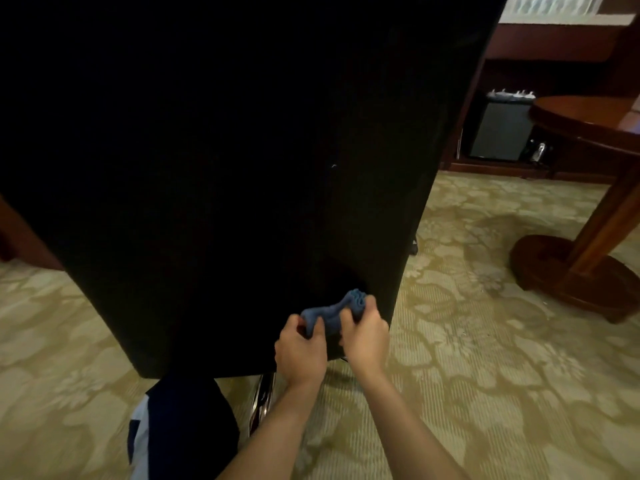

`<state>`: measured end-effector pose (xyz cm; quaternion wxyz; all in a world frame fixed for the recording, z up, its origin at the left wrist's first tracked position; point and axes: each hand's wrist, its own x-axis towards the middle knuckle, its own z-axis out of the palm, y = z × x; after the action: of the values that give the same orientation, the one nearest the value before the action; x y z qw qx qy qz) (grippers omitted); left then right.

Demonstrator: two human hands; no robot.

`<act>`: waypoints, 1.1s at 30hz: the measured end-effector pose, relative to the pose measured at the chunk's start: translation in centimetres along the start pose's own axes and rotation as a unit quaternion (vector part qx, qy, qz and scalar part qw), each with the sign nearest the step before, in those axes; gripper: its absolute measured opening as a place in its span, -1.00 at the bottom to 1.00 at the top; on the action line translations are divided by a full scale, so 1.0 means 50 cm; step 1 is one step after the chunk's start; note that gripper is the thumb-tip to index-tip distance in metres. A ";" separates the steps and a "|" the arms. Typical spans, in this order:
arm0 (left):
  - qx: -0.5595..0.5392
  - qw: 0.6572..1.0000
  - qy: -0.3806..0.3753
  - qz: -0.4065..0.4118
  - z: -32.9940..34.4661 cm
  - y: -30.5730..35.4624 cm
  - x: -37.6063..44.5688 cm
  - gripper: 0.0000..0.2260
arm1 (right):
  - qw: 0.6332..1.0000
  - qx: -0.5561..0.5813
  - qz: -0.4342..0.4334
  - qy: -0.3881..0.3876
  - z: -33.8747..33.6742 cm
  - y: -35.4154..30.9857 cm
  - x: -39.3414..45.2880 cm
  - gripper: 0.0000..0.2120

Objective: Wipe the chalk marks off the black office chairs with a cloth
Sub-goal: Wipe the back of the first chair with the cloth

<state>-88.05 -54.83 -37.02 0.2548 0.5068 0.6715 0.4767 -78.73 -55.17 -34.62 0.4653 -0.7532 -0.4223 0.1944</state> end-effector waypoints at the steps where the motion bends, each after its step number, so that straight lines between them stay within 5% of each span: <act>1: -0.008 0.999 -0.012 -0.035 0.008 -0.008 -0.002 -0.78 | 1.000 -0.012 0.025 -0.015 0.000 0.008 0.001 -0.83; 5: -0.096 0.994 -0.019 -0.053 -0.005 0.028 -0.007 -0.85 | 0.997 0.048 0.048 -0.039 -0.047 -0.028 -0.001 -0.92; 11: -0.248 0.956 0.013 0.156 -0.146 0.264 0.010 -0.94 | 0.954 0.251 -0.160 0.036 -0.186 -0.231 -0.016 -0.89; 15: -0.312 0.911 0.035 0.269 -0.234 0.410 0.037 -0.91 | 0.908 0.302 -0.278 0.087 -0.262 -0.374 -0.014 -0.83; 18: -0.311 0.908 0.041 0.277 -0.255 0.466 0.071 -0.89 | 0.907 0.260 -0.311 0.112 -0.275 -0.438 0.013 -0.82; 25: -0.114 0.959 0.066 0.250 -0.193 0.323 0.078 -0.81 | 0.959 0.120 -0.236 0.105 -0.154 -0.301 0.033 -0.66; 30: 0.030 0.993 -0.005 0.114 -0.106 0.112 0.060 -0.78 | 0.995 0.015 -0.090 0.040 -0.037 -0.107 0.001 -0.63; 33: 0.163 0.985 -0.041 0.044 -0.061 0.001 0.024 -0.78 | 0.997 -0.063 0.013 -0.034 0.001 0.001 -0.029 -0.67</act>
<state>-90.98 -54.87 -35.52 0.1746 0.5899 0.7063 0.3502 -79.58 -56.31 -34.82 0.3997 -0.7792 -0.4397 0.1993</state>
